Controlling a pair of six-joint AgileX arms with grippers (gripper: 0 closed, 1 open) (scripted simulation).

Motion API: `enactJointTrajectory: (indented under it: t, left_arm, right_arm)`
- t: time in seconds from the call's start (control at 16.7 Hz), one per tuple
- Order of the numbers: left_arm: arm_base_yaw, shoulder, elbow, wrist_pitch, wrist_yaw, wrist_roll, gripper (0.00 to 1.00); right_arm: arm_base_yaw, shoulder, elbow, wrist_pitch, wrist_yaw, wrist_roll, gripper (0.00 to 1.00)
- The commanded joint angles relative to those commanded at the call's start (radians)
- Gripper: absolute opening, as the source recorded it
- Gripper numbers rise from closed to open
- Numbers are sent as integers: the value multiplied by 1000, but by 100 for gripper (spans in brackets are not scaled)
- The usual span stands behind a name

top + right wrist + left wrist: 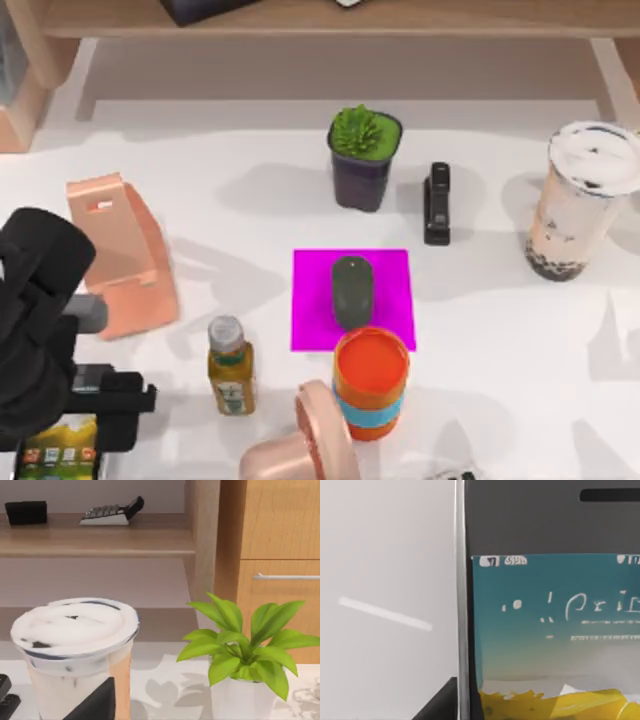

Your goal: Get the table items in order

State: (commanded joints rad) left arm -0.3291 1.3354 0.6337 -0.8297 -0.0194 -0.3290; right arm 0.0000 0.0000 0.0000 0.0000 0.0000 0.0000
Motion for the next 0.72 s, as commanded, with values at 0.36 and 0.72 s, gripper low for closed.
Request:
enactJointTrajectory:
  t: [0.36,0.72]
  left_arm:
    - [-188,-179,-6,34,-185,-20,0]
    - [-337,-267,-5,301,-547,-119,0]
  right_arm:
    - [0,0,0,0,0,0,100]
    - [0,0,0,0,0,0,100]
